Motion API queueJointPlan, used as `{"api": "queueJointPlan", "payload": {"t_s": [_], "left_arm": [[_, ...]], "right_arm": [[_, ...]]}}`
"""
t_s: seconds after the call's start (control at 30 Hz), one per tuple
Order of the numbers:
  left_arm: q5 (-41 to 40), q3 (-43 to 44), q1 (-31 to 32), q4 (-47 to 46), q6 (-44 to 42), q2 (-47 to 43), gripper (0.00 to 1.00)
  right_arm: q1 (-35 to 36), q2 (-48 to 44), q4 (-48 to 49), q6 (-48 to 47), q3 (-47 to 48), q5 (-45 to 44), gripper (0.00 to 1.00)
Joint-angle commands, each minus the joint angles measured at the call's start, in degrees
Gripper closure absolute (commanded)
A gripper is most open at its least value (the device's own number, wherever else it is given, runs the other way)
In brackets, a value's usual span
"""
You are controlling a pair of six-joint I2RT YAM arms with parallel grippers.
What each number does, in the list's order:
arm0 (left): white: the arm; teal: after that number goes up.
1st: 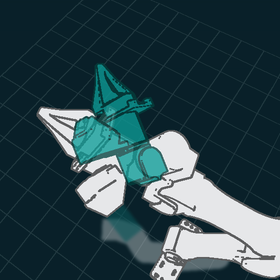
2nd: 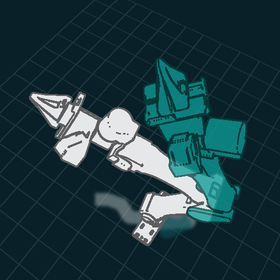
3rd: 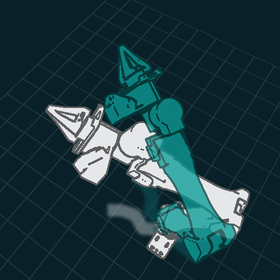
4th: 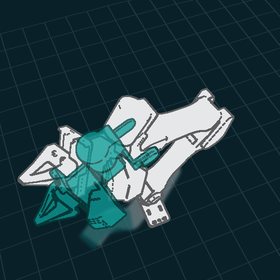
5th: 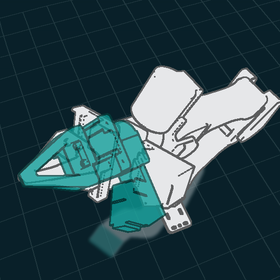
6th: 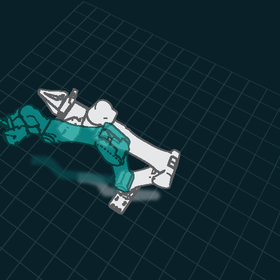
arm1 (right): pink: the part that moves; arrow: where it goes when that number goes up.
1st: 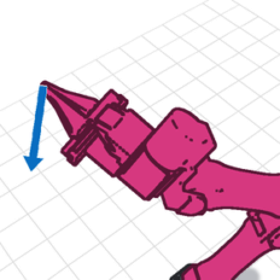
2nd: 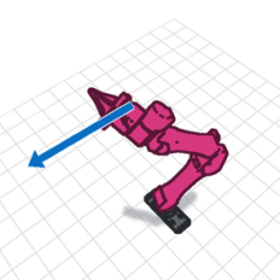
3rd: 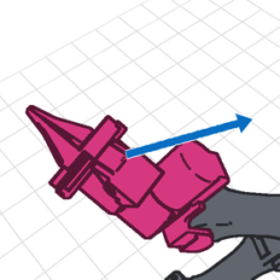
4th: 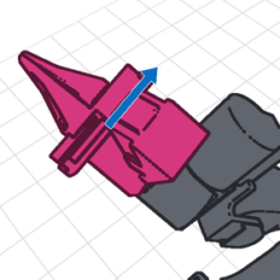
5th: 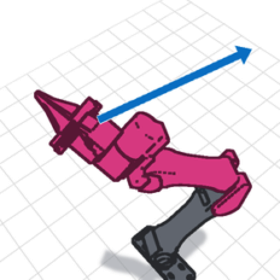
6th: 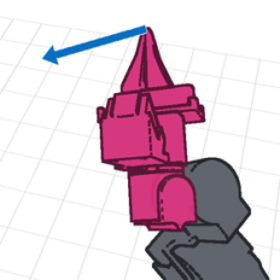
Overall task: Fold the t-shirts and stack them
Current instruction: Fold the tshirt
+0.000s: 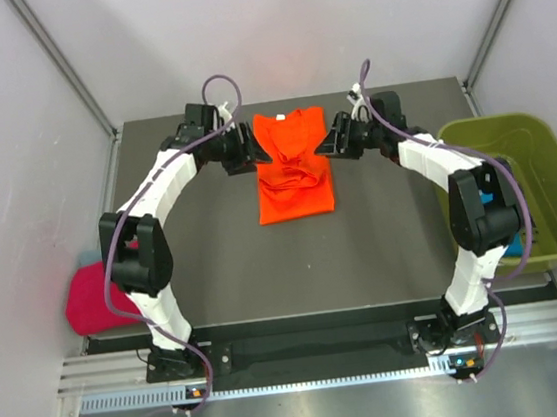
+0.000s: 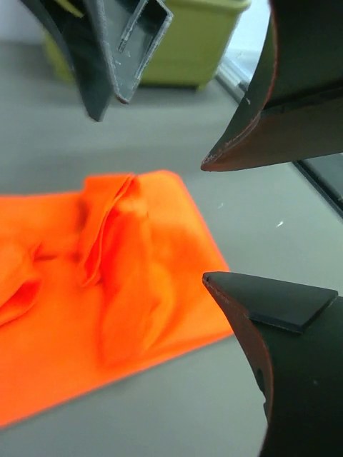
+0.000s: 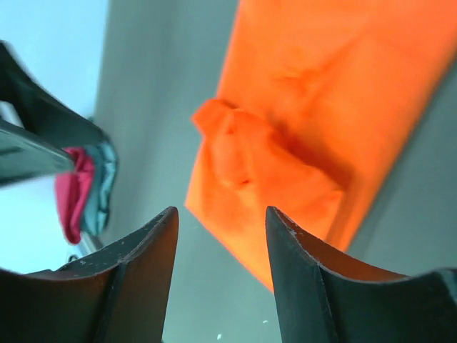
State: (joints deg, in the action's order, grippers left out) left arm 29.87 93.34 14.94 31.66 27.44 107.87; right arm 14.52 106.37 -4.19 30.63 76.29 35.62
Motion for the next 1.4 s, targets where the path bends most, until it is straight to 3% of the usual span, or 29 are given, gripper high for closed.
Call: {"api": "queueJointPlan", "payload": {"t_s": [0.0,0.23,0.77,1.07,1.37], "left_arm": [[5.5,-7.3,1.7,-2.6,4.0,-1.4,0.38],[8.5,-15.6,3.2,-5.9,7.9,2.2,0.46],[6.8,-12.6,3.3,-6.0,8.5,9.5,0.5],[6.5,-13.1,3.3,-5.6,8.2,9.8,0.5],[5.6,-13.1,3.3,-5.0,6.8,8.0,0.47]], "right_arm": [[2.8,-2.7,3.5,1.3,-1.9,3.1,0.48],[6.9,0.6,6.5,5.0,-4.4,4.0,0.5],[8.1,7.6,5.7,5.1,-4.2,4.2,0.52],[7.5,14.1,5.2,4.2,3.8,1.7,0.53],[3.2,12.9,4.4,0.8,13.0,-1.7,0.52]]}}
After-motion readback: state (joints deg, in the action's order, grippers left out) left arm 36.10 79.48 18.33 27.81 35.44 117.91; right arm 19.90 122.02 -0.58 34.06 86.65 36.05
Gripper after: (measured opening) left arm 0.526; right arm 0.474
